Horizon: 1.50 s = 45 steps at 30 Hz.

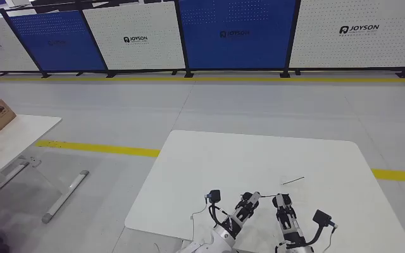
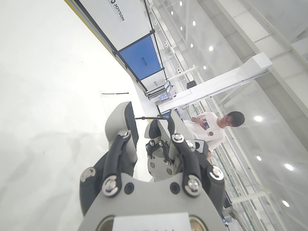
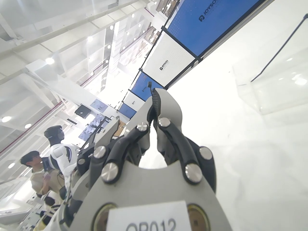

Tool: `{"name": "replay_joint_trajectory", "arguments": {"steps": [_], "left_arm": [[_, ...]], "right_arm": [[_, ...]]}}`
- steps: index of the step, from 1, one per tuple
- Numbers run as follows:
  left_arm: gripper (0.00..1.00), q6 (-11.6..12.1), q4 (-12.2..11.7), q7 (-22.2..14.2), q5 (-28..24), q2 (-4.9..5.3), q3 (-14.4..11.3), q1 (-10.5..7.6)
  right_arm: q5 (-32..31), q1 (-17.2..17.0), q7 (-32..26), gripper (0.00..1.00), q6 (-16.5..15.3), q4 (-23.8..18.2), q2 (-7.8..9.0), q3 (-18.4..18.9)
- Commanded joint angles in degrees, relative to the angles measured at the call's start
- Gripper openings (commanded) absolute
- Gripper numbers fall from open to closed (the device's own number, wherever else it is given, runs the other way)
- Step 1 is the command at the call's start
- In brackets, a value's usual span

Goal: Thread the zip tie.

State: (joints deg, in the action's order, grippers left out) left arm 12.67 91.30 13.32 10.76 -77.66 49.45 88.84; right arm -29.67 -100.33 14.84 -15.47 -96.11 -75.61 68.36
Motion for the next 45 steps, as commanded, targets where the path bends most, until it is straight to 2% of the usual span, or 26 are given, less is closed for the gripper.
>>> {"name": "replay_joint_trajectory", "arguments": {"steps": [1,6,7,14,20,21,22,23,24,30,36,45], "left_arm": [[0.24,0.05,0.07,0.11,-0.06,0.01,0.15,0.05],[0.1,0.28,0.49,0.13,-0.45,0.05,0.63,0.22],[0.11,0.27,0.59,-0.02,-0.69,0.07,0.77,0.23],[0.0,0.22,0.65,-0.6,-1.36,0.11,1.27,0.19],[0.0,0.44,0.71,-0.83,-1.43,0.09,1.32,0.23],[0.0,0.5,0.78,-0.98,-1.58,0.09,1.31,0.28],[0.0,0.47,0.86,-1.29,-2.17,0.08,1.27,0.37],[0.0,0.36,1.01,-1.6,-2.74,0.08,1.35,0.38],[0.0,0.21,1.19,-1.82,-3.22,0.08,1.5,0.4],[0.0,-0.46,2.63,-0.7,-5.96,-0.01,2.22,0.94],[0.0,-1.36,3.64,0.93,-7.95,-0.22,2.66,1.18],[0.0,-1.68,4.03,1.18,-8.23,-0.31,2.61,1.29]], "right_arm": [[0.17,0.0,0.08,0.0,-0.08,0.08,-0.03,0.09],[0.25,-0.17,0.12,0.0,-0.31,-0.04,-0.04,0.38],[0.25,-0.23,0.13,0.0,-0.36,-0.08,-0.05,0.43],[0.1,-0.51,0.09,0.0,-0.47,-0.4,-0.1,0.57],[-0.11,-0.63,-0.2,0.0,-0.52,-0.6,-0.14,0.55],[-0.43,-0.59,-0.42,0.25,-0.71,-0.68,-0.12,0.52],[-0.86,-0.56,-0.36,0.42,-0.79,-0.73,-0.11,0.54],[-1.16,-0.62,-0.16,0.96,-0.8,-0.79,-0.12,0.5],[-1.36,-0.69,0.01,1.0,-0.86,-0.96,-0.14,0.4],[-1.81,-1.04,-0.07,1.0,-1.51,-1.14,-0.09,0.72],[-2.08,-1.55,-0.54,1.0,-3.74,-0.42,0.13,1.72],[-2.49,-1.69,-0.38,1.0,-3.75,-0.16,0.18,2.06]]}}
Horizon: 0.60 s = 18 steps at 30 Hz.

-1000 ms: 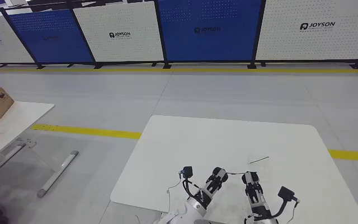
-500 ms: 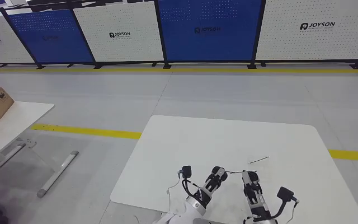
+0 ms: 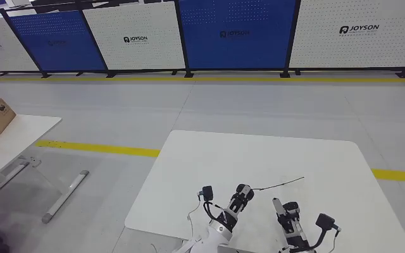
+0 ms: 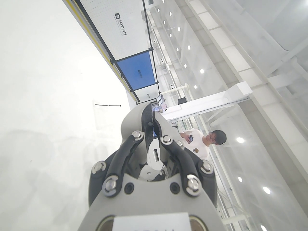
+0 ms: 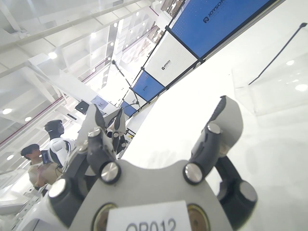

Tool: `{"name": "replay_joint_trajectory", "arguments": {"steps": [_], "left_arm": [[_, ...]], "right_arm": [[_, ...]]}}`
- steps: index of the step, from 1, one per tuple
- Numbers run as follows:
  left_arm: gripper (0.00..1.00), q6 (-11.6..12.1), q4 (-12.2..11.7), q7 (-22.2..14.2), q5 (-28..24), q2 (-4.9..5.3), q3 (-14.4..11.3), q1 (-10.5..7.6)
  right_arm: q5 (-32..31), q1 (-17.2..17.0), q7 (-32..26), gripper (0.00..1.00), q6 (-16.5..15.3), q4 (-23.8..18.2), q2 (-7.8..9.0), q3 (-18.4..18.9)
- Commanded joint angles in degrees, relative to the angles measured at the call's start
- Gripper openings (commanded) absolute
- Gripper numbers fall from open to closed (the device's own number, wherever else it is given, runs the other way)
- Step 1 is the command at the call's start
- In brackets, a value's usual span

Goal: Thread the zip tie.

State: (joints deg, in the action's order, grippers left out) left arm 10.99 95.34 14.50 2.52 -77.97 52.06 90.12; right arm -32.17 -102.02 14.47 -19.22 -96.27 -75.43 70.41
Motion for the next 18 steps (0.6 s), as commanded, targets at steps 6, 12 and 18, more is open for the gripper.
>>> {"name": "replay_joint_trajectory", "arguments": {"steps": [6,12,18], "left_arm": [[0.0,0.23,0.24,-0.31,-0.69,-0.02,0.07,0.15],[0.0,0.81,2.02,-2.98,-4.98,0.32,1.79,1.63],[0.0,0.64,2.48,-4.35,-6.52,0.41,2.08,2.0]], "right_arm": [[-3.44,0.46,1.31,1.0,1.1,0.18,0.05,0.41],[-12.29,1.37,0.93,1.0,1.75,1.55,0.65,2.41],[-16.06,1.44,-0.52,1.0,2.43,1.53,0.92,2.81]]}}
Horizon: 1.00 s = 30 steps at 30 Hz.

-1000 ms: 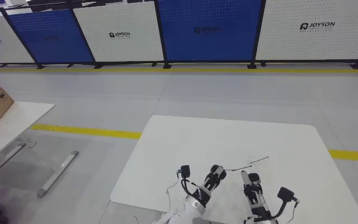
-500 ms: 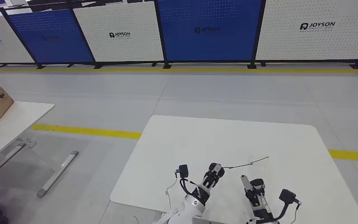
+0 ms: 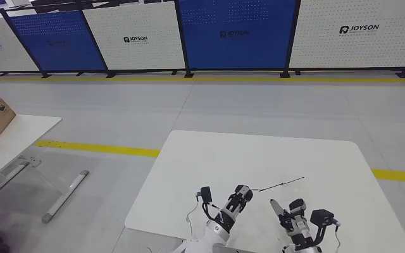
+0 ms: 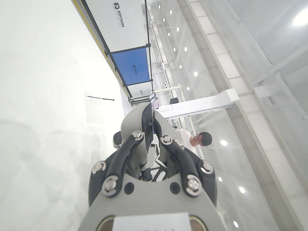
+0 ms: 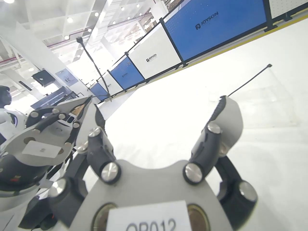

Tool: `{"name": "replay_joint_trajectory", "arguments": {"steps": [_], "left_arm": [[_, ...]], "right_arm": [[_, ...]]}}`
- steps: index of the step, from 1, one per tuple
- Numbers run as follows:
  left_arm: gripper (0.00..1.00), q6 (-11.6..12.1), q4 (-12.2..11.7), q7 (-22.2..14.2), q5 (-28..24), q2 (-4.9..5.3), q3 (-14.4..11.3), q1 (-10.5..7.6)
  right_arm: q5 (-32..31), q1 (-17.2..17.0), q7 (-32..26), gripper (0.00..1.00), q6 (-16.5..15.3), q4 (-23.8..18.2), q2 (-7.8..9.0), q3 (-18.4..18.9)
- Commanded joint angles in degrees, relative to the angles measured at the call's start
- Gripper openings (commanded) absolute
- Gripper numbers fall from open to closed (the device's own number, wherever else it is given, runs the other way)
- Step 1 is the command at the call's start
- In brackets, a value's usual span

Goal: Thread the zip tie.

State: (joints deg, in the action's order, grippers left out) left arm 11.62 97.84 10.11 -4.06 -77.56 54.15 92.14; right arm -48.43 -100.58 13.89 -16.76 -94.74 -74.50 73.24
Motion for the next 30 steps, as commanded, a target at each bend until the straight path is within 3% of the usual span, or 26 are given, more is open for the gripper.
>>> {"name": "replay_joint_trajectory", "arguments": {"steps": [1,4,12,22,30], "left_arm": [[0.0,0.01,-0.02,0.04,0.06,-0.01,-0.01,-0.01],[0.0,-0.24,-0.16,-0.16,0.08,-0.01,-0.08,-0.13],[0.0,-1.23,0.07,-1.28,0.52,-0.03,-0.66,-0.27],[0.0,-1.27,0.14,-1.6,0.5,-0.02,-0.71,-0.29],[0.0,-1.14,0.05,-1.1,1.54,0.02,-0.91,0.08]], "right_arm": [[0.2,0.0,0.05,1.0,-0.03,0.0,-0.01,-0.01],[0.2,0.0,0.05,1.0,-0.03,0.0,-0.01,-0.01],[-10.27,1.68,-0.35,1.0,2.86,0.42,0.18,-1.36],[-10.55,1.65,-0.41,1.0,3.38,0.13,0.17,-1.48],[-15.58,2.13,1.19,1.0,6.45,0.24,0.11,-2.63]]}}
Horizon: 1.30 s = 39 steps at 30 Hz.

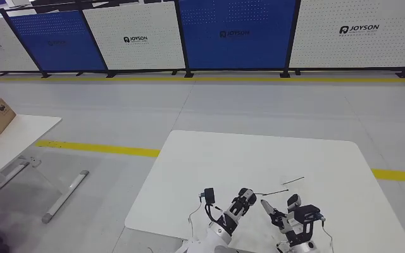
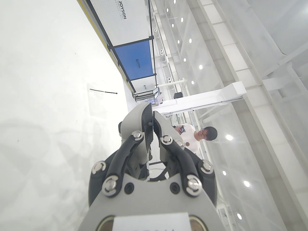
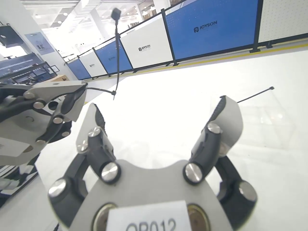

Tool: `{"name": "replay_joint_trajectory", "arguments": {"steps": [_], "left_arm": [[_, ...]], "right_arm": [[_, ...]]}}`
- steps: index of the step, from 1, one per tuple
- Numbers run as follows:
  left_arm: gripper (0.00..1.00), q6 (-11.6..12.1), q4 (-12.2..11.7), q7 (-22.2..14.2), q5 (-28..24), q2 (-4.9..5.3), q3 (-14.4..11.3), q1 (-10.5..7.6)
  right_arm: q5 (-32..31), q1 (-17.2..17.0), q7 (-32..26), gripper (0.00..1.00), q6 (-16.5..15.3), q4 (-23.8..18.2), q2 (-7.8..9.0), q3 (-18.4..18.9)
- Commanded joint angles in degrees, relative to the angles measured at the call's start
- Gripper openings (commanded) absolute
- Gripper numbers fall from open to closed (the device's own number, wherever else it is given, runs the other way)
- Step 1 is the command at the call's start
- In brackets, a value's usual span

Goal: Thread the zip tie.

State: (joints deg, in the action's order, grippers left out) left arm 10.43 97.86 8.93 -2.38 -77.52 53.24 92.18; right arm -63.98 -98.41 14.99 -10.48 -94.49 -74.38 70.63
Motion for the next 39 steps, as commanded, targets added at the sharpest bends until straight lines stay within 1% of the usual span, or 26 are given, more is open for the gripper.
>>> {"name": "replay_joint_trajectory", "arguments": {"steps": [1,6,13,14,15,16,17,19,30,32,35,37,39], "left_arm": [[0.0,0.06,0.03,0.08,-0.14,-0.01,0.0,0.03],[0.0,0.01,0.01,0.03,-0.14,-0.01,-0.01,0.01],[0.0,-0.01,-0.1,0.17,0.94,-0.07,-0.69,-0.07],[0.0,0.06,-0.07,0.25,1.09,-0.07,-0.74,-0.02],[0.0,0.13,-0.05,0.34,1.25,-0.07,-0.78,0.02],[0.0,0.19,-0.05,0.43,1.38,-0.07,-0.82,0.07],[0.0,0.28,-0.05,0.54,1.54,-0.07,-0.87,0.13],[0.0,0.42,-0.14,0.82,1.9,-0.06,-0.94,0.23],[0.0,0.17,-1.18,2.33,2.92,-0.24,-1.44,-0.14],[0.0,0.1,-1.39,2.39,3.0,-0.29,-1.6,-0.25],[0.0,0.01,-1.7,2.47,3.22,-0.36,-1.89,-0.42],[0.0,-0.05,-1.83,2.55,3.38,-0.4,-2.06,-0.53],[0.0,-0.09,-1.9,2.62,3.56,-0.43,-2.19,-0.59]], "right_arm": [[-0.03,-0.03,0.09,1.0,0.17,-0.01,-0.01,-0.01],[0.12,0.05,-0.08,1.0,0.08,-0.04,-0.02,-0.09],[-0.35,0.98,-0.49,1.0,-0.82,0.58,-0.04,-0.84],[-0.36,1.06,-0.58,0.96,-0.89,0.62,-0.03,-0.86],[-0.36,1.14,-0.69,0.73,-0.97,0.67,-0.03,-0.88],[-0.34,1.22,-0.81,0.61,-1.03,0.71,-0.02,-0.89],[-0.33,1.32,-0.96,0.53,-1.05,0.76,-0.01,-0.89],[-0.37,1.4,-1.16,0.49,-1.13,0.79,0.0,-0.92],[-1.03,0.99,-0.65,0.49,-2.73,0.2,0.23,-0.96],[-1.24,0.88,-0.66,0.47,-3.24,0.01,0.3,-0.97],[-1.83,0.75,-0.87,0.47,-3.64,-0.22,0.4,-0.96],[-2.11,0.71,-0.97,0.43,-3.51,-0.35,0.42,-1.08],[-2.35,0.73,-1.06,0.42,-3.36,-0.41,0.44,-1.18]]}}
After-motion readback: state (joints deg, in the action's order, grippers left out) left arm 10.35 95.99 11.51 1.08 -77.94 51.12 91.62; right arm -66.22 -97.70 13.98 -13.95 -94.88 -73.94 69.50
